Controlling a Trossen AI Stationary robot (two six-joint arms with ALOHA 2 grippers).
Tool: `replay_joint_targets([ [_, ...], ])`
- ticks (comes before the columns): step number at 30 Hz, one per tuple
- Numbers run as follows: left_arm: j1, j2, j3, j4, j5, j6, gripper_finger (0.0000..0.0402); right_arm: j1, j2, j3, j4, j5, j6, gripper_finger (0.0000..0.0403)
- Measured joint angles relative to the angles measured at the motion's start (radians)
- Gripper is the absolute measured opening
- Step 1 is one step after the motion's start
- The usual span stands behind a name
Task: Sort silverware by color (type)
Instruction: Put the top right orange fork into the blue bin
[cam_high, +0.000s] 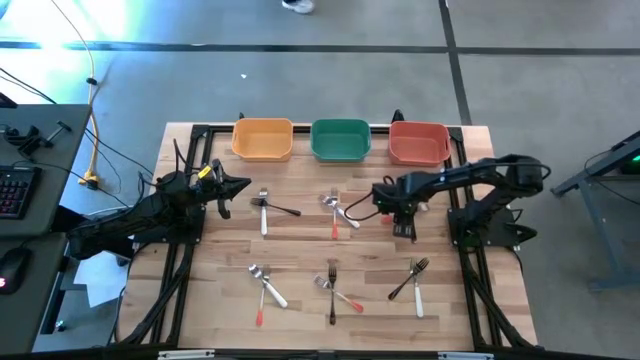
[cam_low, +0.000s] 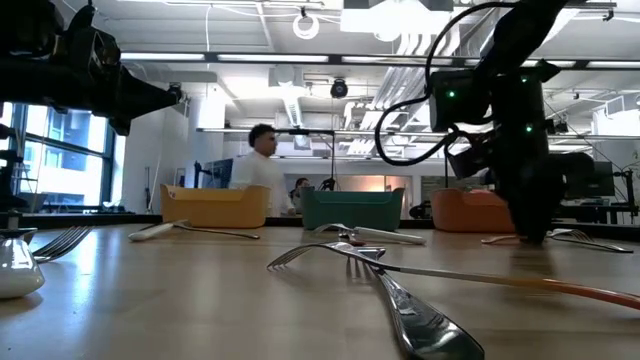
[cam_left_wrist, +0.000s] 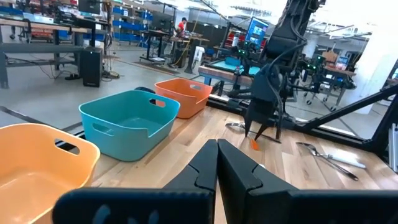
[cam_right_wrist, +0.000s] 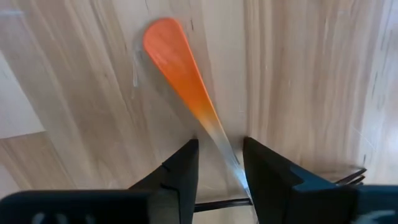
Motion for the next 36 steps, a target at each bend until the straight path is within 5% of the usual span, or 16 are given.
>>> replay_joint_targets([
  [10, 0.000, 0.000, 0.000, 0.047, 0.000, 0.057, 0.0000, -0.041, -0.001, -0.003, 0.010, -0.016, -0.009, 0.0009],
  [17, 0.000, 0.000, 0.000, 0.045, 0.000, 0.056, 0.0000, -0.043, 0.010, 0.075, -0.067, -0.010, -0.005, 0.0003],
  [25, 0.000, 0.000, 0.000, 0.045, 0.001, 0.049, 0.0000, -0.073, 0.007, 0.306, -0.187, -0.043, -0.076, 0.0001],
  [36, 0.000, 0.000, 0.000, 0.044, 0.004, 0.041, 0.0000, -0.264, 0.073, 0.786, -0.190, -0.008, -0.088, 0.0000],
])
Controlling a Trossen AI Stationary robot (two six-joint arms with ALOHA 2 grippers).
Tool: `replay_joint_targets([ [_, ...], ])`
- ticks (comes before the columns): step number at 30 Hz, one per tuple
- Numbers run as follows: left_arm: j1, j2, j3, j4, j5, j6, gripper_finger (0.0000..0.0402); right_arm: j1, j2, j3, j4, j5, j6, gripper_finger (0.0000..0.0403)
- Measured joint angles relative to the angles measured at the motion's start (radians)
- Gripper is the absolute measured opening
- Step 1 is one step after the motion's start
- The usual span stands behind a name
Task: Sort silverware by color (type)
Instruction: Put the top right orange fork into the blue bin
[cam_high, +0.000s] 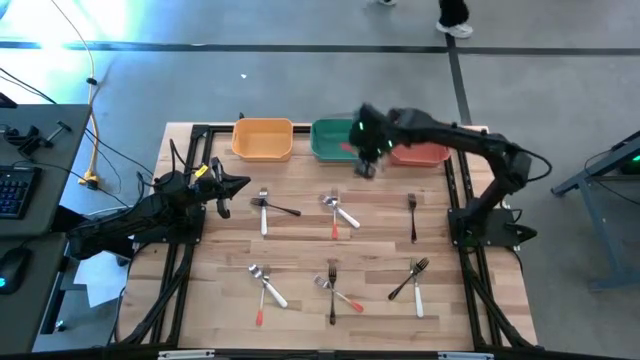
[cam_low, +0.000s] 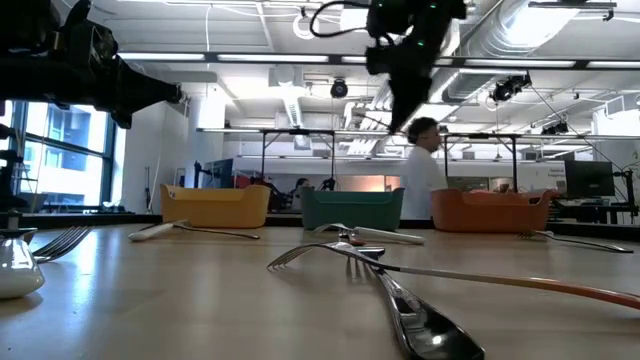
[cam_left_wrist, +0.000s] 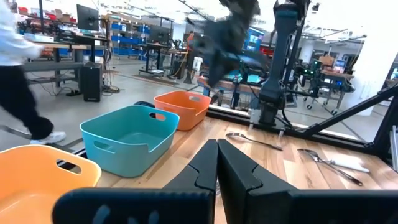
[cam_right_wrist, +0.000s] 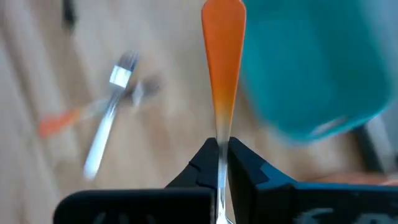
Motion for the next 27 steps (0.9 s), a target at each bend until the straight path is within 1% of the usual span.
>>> replay_joint_targets([
  [2, 0.000, 0.000, 0.000, -0.001, 0.000, 0.000, 0.0000, -0.037, 0.060, 0.095, 0.010, -0.010, -0.021, 0.0000],
  [5, 0.000, 0.001, 0.000, -0.016, 0.000, -0.003, 0.0000, -0.083, 0.188, 0.240, 0.007, -0.024, -0.075, 0.0000],
  [7, 0.000, 0.001, 0.000, -0.022, 0.000, -0.009, 0.0000, -0.110, 0.285, 0.336, -0.002, -0.066, -0.104, 0.0000],
  [10, 0.000, 0.001, 0.000, -0.031, 0.000, -0.013, 0.0000, -0.147, 0.424, 0.471, -0.054, -0.120, -0.155, 0.0000],
  [14, 0.000, 0.001, 0.000, -0.049, 0.000, -0.017, 0.0000, -0.188, 0.579, 0.605, -0.124, -0.125, -0.192, 0.0000],
  [16, 0.000, 0.001, 0.000, -0.046, 0.000, -0.017, 0.0000, -0.203, 0.637, 0.650, -0.166, -0.125, -0.207, 0.0000],
  [19, 0.000, 0.001, 0.000, -0.047, 0.000, -0.017, 0.0000, -0.222, 0.703, 0.681, -0.197, -0.123, -0.210, 0.0000],
  [27, 0.000, 0.001, 0.000, -0.045, -0.001, -0.016, 0.0000, -0.231, 0.780, 0.684, -0.187, -0.117, -0.254, 0.0000],
])
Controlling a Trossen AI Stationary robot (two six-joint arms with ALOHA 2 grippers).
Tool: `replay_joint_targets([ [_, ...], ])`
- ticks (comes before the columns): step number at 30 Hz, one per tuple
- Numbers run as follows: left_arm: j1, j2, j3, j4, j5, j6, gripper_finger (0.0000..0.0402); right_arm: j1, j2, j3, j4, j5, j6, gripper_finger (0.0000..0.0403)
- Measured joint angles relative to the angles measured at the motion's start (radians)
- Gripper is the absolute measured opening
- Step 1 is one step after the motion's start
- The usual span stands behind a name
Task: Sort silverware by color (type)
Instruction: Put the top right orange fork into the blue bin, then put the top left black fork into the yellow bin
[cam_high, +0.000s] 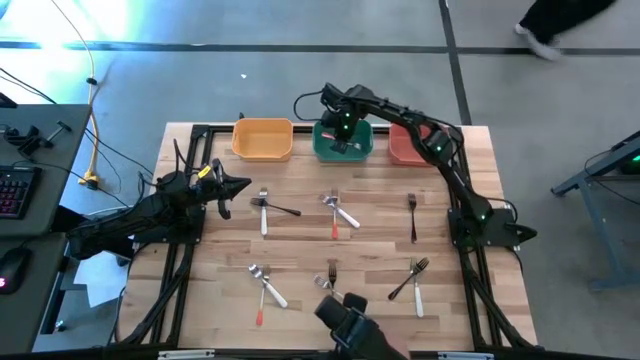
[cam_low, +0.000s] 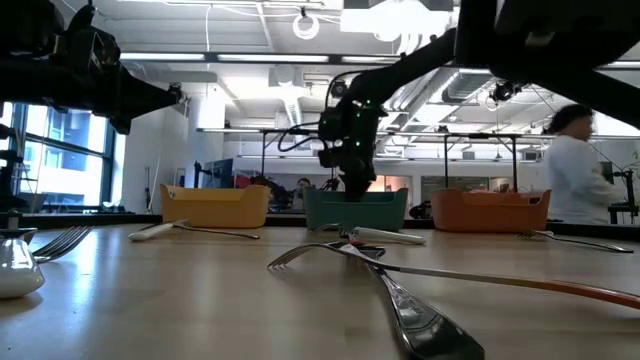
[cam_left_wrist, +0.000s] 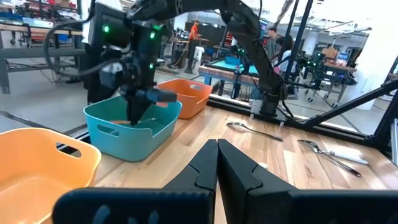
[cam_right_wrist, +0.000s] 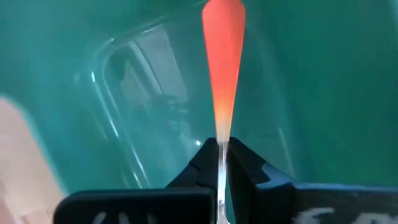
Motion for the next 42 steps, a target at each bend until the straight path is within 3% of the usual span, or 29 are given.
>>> replay_joint_targets([
  [4, 0.000, 0.000, 0.000, 0.022, -0.001, 0.023, 0.0000, 0.001, 0.005, 0.000, 0.039, 0.004, 0.000, 0.0013],
  [10, 0.000, 0.000, 0.000, 0.052, -0.007, 0.024, 0.0000, 0.014, 0.002, 0.028, 0.052, 0.084, -0.008, 0.0075],
  [14, 0.000, 0.000, 0.000, 0.047, -0.008, 0.043, 0.0000, 0.014, 0.000, 0.092, 0.024, 0.078, -0.030, 0.0103],
  [17, 0.000, 0.000, 0.000, 0.048, -0.008, 0.076, 0.0000, 0.009, -0.002, 0.141, 0.015, -0.008, -0.035, 0.0096],
  [21, 0.000, 0.000, 0.000, 0.046, -0.008, 0.077, 0.0000, -0.016, -0.037, 0.067, 0.084, -0.203, -0.042, 0.0042],
  [24, 0.000, 0.001, 0.000, 0.046, -0.008, 0.078, 0.0000, -0.023, -0.068, -0.032, 0.193, -0.241, -0.042, 0.0008],
  [28, 0.000, 0.002, 0.000, 0.046, -0.010, 0.082, 0.0000, 0.005, -0.169, -0.206, 0.375, -0.241, -0.025, 0.0011],
  [32, 0.000, 0.002, 0.000, 0.046, -0.014, 0.091, 0.0000, 0.042, -0.331, -0.465, 0.659, -0.235, 0.043, 0.0003],
  [42, 0.000, 0.002, 0.000, 0.054, -0.028, 0.123, 0.0000, 0.176, -0.786, -1.202, 1.423, 0.047, 0.309, 0.0000],
])
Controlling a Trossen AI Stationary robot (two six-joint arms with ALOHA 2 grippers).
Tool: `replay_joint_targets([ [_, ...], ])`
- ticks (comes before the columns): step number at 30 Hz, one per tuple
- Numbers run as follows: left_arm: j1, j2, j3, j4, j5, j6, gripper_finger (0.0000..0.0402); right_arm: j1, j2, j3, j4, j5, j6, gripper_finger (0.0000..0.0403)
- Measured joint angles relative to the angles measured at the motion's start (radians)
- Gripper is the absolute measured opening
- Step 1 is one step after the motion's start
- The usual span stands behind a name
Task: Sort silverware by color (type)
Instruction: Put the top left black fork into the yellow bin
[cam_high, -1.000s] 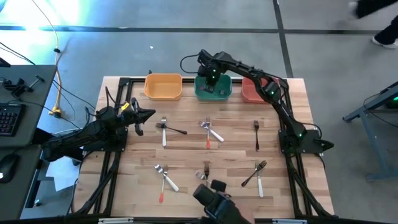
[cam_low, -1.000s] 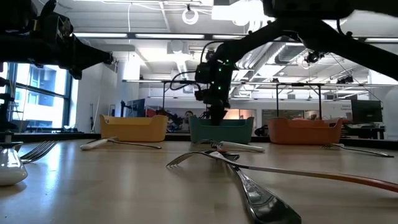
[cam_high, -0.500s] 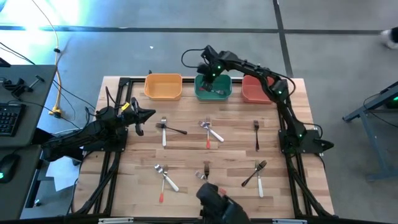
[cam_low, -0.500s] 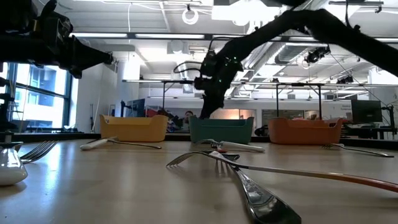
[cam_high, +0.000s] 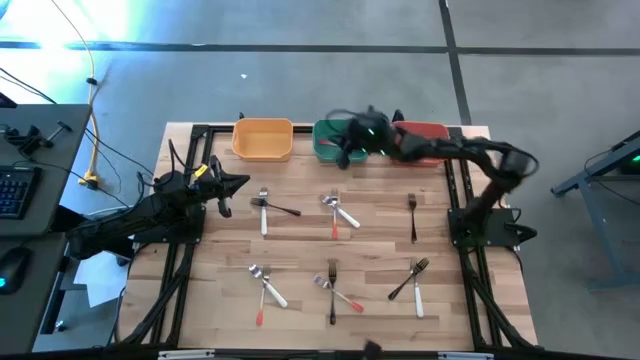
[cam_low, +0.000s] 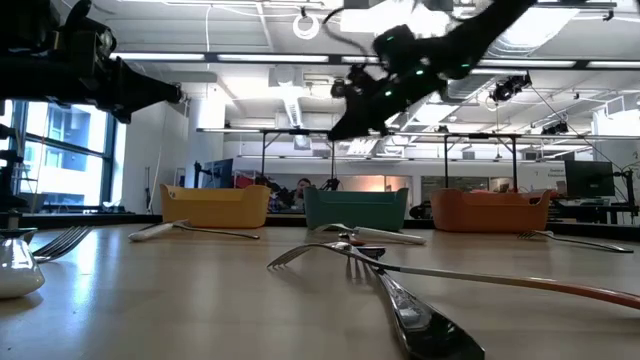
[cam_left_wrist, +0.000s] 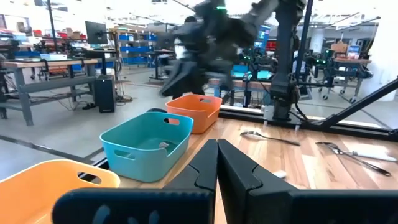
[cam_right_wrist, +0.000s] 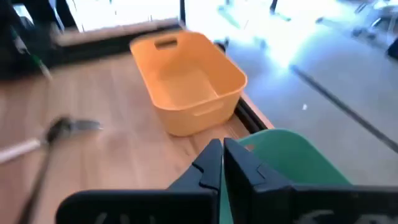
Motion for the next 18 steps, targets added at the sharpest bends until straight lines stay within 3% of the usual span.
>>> replay_joint_targets([
  [8, -0.001, 0.085, 0.000, -0.001, 0.035, -0.003, 0.0000, 0.116, -0.224, -0.360, 0.235, 0.030, 0.141, 0.0000],
  [18, -0.001, 0.360, 0.060, -0.008, 0.061, -0.040, 0.0000, 0.199, -0.281, -0.463, 0.240, 0.032, 0.156, 0.0000],
])
